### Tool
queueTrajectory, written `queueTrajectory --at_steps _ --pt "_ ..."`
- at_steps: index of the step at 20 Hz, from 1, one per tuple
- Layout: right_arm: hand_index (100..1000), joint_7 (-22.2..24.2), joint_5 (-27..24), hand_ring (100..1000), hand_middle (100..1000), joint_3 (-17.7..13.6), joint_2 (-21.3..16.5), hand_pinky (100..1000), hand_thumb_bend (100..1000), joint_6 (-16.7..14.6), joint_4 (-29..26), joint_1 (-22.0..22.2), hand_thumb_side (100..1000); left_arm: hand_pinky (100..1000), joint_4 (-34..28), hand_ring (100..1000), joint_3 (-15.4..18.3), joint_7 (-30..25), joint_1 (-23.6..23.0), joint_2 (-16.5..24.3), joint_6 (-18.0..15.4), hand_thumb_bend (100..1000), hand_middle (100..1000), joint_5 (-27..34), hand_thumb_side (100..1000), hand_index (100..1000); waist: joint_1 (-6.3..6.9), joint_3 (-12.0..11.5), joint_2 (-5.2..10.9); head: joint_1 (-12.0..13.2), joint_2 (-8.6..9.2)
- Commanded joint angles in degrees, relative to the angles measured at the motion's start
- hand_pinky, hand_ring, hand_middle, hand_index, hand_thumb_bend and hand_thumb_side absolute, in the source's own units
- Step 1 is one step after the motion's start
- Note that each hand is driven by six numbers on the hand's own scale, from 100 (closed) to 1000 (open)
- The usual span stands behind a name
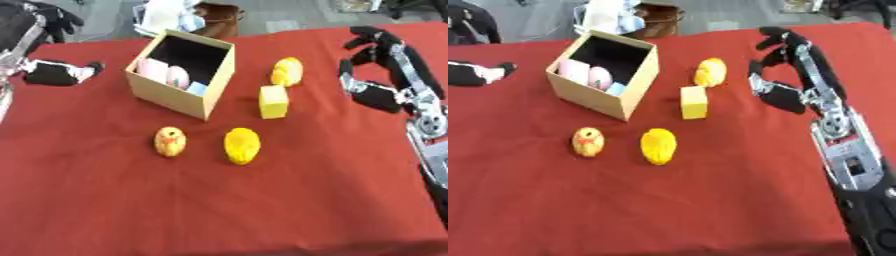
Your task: Pick up objects on the table and place them in the box.
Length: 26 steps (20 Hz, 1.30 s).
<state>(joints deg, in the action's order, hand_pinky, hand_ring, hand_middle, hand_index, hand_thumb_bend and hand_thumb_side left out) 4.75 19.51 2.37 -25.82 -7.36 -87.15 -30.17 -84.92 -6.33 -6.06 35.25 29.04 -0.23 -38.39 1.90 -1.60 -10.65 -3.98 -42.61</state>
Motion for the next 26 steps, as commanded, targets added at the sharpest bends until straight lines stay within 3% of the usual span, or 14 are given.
queueTrajectory --at_steps 1,4,8,15,17,21,22,26 --pt "889 2.17 2.80 609 708 0.77 -4.57 692 100 0.36 3.58 -4.07 100 685 -5.47 552 1.71 2.99 -2.32 -1.62 1.32 514 574 2.95 302 752 -1.02 -0.63 0.93 -1.28 1.04" --pt "892 5.11 5.77 635 736 1.26 -5.04 712 100 2.93 8.43 -8.93 100 685 -10.34 552 2.27 5.98 -7.18 -4.01 2.55 507 572 5.94 307 752 -1.21 -1.63 0.90 -2.18 1.41" --pt "896 9.05 9.72 677 770 0.36 -2.65 732 100 6.83 14.85 -15.36 100 684 -16.06 549 2.04 9.94 -13.61 -6.13 4.02 502 570 9.90 319 752 -1.37 -2.54 0.92 -2.83 1.65" --pt "898 14.72 16.62 699 789 -0.46 2.82 746 100 13.38 26.06 -26.57 100 684 -22.64 547 1.28 16.21 -24.75 -7.40 2.23 501 567 16.80 330 751 -1.39 -2.31 1.16 -2.43 1.47" --pt "898 14.57 18.49 699 789 -0.40 3.57 746 100 13.23 29.10 -28.70 100 684 -24.12 547 1.36 16.73 -26.24 -7.01 2.06 501 567 18.67 330 751 -1.35 -2.07 1.17 -2.21 1.47" --pt "898 12.41 22.27 699 789 -1.09 4.43 746 100 10.01 35.24 -30.52 100 684 -24.99 547 1.79 16.59 -26.75 -6.33 2.07 501 567 22.44 330 751 -1.29 -2.01 1.21 -2.16 1.43" --pt "898 11.71 23.26 731 815 -1.35 4.65 761 100 9.10 36.85 -30.82 181 685 -25.02 545 1.94 16.48 -26.81 -6.22 2.03 496 565 23.44 354 753 -1.27 -2.06 1.17 -2.19 1.48" --pt "896 10.90 27.01 735 812 -5.98 7.13 762 100 10.76 42.94 -28.66 232 685 -24.58 544 1.76 14.50 -28.04 -8.22 0.88 494 562 27.18 365 753 -1.42 -4.25 1.22 -3.61 1.42"
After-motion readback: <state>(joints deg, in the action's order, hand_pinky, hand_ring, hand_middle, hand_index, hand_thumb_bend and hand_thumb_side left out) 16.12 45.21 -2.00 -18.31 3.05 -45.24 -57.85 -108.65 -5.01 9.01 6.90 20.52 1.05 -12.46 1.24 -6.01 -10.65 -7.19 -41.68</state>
